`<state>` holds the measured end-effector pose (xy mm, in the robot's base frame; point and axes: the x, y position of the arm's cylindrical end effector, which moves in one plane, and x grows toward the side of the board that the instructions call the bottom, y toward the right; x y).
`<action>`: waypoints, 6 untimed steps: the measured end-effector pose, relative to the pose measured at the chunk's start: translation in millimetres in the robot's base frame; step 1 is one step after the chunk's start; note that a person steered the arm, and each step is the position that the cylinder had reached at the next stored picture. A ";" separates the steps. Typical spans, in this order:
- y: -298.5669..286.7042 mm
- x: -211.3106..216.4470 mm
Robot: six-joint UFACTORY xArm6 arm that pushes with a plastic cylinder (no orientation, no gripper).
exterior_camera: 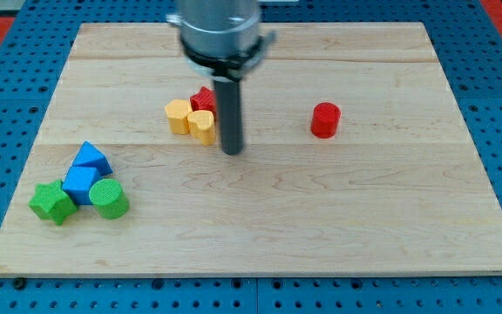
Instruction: Slide the red circle up a bit
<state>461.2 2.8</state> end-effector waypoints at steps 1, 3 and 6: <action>128.2 0.0; 142.1 -23.8; 79.6 -66.1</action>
